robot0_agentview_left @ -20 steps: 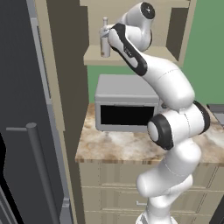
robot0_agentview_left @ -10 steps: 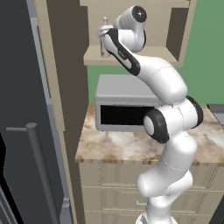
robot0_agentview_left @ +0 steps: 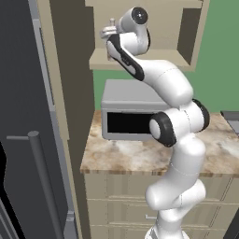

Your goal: There is a bowl on the dining counter. Grab a lemon wedge from the fridge and place it in the bowl. Then get the liquor bottle and glass cup from the cabinet and place them next to the bowl.

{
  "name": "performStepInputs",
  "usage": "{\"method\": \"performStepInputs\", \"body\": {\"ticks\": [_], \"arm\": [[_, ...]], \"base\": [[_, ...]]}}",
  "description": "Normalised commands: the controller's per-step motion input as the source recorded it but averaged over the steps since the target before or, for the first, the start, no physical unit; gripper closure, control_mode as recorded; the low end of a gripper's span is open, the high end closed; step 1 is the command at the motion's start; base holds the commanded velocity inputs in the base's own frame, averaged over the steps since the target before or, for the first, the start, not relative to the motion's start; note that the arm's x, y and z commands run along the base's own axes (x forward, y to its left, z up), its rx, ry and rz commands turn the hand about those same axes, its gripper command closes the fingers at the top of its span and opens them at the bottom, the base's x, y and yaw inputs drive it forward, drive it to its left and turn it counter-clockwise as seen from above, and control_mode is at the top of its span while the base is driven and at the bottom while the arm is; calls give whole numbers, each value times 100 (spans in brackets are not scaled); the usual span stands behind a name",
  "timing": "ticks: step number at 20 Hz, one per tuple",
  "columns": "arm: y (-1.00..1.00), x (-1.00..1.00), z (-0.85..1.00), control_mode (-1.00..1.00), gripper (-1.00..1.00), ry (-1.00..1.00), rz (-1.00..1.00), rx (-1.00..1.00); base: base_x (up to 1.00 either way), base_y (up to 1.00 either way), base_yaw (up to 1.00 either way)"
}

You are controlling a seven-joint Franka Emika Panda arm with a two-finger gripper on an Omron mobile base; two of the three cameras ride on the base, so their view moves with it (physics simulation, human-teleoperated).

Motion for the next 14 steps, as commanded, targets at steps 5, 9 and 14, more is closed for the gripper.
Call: {"method": "performStepInputs", "body": {"ticks": [5, 9, 14], "arm": [[0, 18, -6, -100, -100, 0, -6, 0], [5, 20, -16, -100, -100, 2, -5, 0], [12, 28, -16, -100, -100, 1, -4, 0]], "base": [[0, 0, 0], [0, 0, 0], [0, 0, 0]]}}
